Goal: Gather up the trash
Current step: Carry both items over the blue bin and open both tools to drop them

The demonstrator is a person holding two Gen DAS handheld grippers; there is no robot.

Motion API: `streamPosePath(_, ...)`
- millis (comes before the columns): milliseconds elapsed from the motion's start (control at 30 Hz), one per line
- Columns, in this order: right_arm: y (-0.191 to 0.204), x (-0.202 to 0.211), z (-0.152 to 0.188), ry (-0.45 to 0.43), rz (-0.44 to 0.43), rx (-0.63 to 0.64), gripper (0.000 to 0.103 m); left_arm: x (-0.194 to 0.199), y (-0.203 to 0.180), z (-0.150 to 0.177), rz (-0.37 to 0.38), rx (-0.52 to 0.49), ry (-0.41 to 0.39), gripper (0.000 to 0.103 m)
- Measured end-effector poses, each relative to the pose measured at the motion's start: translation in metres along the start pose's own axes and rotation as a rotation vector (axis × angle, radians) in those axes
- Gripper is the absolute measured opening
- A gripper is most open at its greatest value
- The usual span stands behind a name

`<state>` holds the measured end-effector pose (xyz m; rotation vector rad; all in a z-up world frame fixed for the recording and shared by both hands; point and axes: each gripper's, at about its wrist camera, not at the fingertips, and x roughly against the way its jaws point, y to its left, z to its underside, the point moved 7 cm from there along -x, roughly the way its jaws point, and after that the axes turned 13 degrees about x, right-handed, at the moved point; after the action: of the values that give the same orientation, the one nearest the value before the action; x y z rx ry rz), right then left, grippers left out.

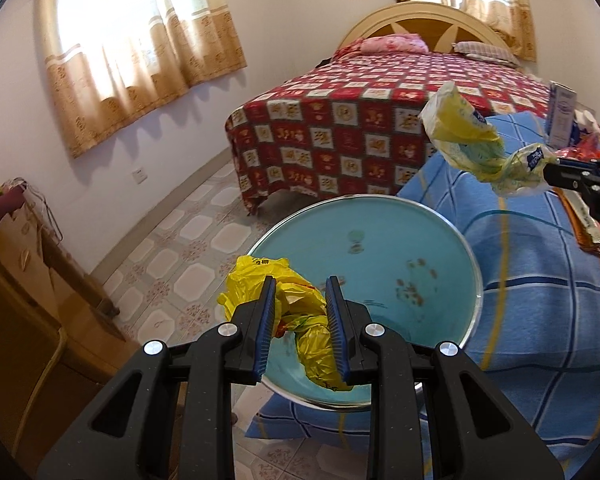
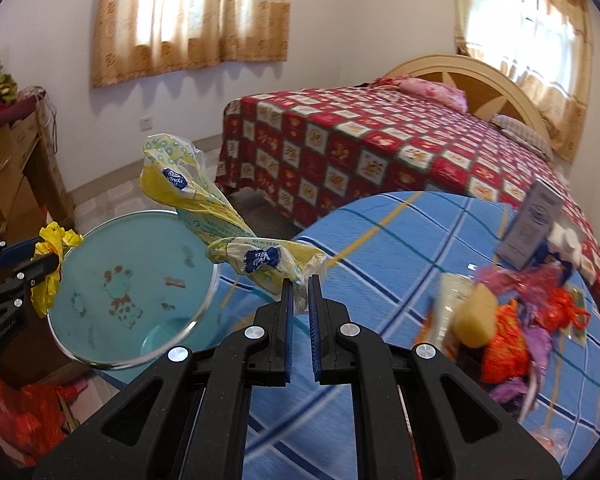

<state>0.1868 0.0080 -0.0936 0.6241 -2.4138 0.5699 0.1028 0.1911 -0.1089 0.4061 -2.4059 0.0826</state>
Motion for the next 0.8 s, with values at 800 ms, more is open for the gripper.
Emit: streamPosePath(800, 0.044, -0.024, -0.010, 0.031, -0.065, 0.092, 0.008, -0.007, 0.015, -0.004, 0.002, 0.041, 0.008, 0.026)
